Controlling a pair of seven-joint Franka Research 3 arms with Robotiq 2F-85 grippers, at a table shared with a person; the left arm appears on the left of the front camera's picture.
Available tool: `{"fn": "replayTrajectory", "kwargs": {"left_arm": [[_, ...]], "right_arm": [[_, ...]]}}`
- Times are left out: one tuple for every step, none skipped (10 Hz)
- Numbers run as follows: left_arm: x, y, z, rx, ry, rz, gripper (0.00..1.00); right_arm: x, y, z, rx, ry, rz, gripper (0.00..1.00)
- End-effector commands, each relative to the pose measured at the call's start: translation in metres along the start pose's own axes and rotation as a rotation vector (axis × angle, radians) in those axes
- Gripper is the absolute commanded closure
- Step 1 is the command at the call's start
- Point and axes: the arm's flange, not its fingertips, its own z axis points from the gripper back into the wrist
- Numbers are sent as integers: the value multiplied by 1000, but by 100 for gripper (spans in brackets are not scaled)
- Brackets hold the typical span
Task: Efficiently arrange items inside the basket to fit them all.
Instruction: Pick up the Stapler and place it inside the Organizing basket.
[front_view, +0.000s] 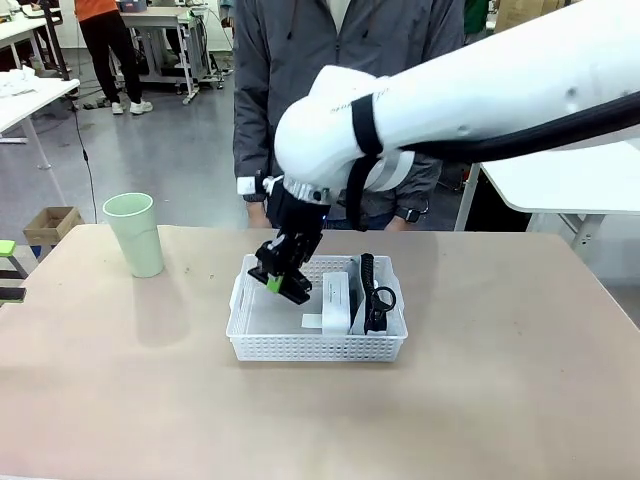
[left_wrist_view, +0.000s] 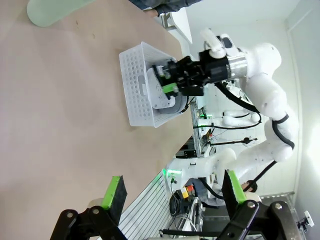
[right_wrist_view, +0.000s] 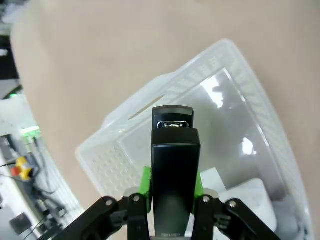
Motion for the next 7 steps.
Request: {"fn": "replayTrajectory", "kwargs": {"left_arm": [[-2, -1, 0, -8, -11, -15, 0], [-2, -1, 0, -8, -11, -15, 0], [-2, -1, 0, -8, -11, -15, 0], [-2, -1, 0, -8, -11, -15, 0], [-2, -1, 0, -8, -11, -15, 0], [-2, -1, 0, -8, -11, -15, 0], [-2, -1, 0, -8, -11, -15, 0]], "right_arm": [[19, -6, -15, -17, 106, -8, 63], [19, -6, -29, -41, 140, 5, 63], [17, -5, -40, -53, 174, 16, 63], [14, -5, -43, -54, 185, 14, 63], [14, -3, -41, -63, 158, 40, 63], [6, -11, -54, -13, 165, 35, 63], [6, -11, -54, -13, 165, 35, 63]]}}
